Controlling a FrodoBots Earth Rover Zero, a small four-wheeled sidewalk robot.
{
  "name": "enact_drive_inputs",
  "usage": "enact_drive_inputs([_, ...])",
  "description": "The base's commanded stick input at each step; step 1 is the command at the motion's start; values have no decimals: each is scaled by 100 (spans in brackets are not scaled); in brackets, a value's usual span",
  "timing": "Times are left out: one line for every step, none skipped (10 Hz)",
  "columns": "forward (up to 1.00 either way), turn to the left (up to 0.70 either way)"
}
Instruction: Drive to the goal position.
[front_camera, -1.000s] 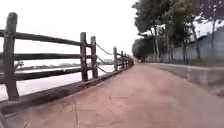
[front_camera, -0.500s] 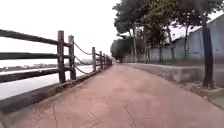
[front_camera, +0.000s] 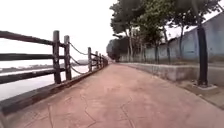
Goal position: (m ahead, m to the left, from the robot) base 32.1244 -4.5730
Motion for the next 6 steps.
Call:
enact_drive_inputs([81,0])
enact_drive_inputs([95,0])
enact_drive_inputs([100,0])
enact_drive_inputs([100,0])
enact_drive_inputs([100,0])
enact_drive_inputs([100,0])
